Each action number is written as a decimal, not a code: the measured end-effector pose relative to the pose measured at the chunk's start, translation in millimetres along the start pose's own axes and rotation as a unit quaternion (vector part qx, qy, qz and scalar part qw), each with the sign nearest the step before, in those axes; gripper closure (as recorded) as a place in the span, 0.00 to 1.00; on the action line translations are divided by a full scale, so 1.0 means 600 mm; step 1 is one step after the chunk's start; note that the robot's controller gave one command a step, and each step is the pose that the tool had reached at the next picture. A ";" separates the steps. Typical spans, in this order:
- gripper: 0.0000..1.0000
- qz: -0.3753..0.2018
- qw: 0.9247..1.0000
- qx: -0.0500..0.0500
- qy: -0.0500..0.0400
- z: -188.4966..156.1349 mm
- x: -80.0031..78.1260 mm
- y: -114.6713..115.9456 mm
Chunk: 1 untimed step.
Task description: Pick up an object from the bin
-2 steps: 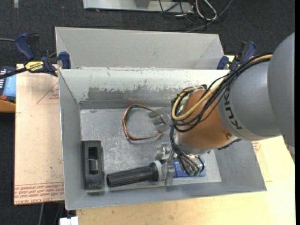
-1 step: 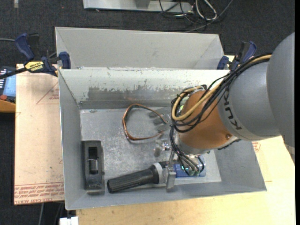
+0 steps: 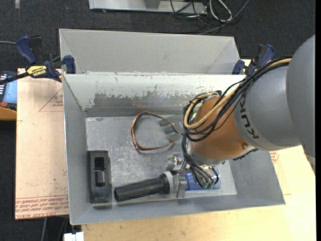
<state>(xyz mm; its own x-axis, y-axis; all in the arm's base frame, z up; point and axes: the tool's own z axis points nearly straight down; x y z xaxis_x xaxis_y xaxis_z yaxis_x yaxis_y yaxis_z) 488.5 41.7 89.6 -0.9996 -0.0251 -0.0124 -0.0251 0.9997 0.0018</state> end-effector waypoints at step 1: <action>0.00 0.000 1.000 0.000 0.000 0.002 0.000 0.000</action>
Offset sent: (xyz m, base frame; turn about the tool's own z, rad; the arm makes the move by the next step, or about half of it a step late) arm 0.0000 0.0000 0.0000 0.0000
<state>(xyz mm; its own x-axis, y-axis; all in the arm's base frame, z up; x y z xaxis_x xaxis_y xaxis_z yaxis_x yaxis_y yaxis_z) 488.2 41.6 88.1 -0.9996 -0.0250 -0.0134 -0.0251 0.9997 0.0018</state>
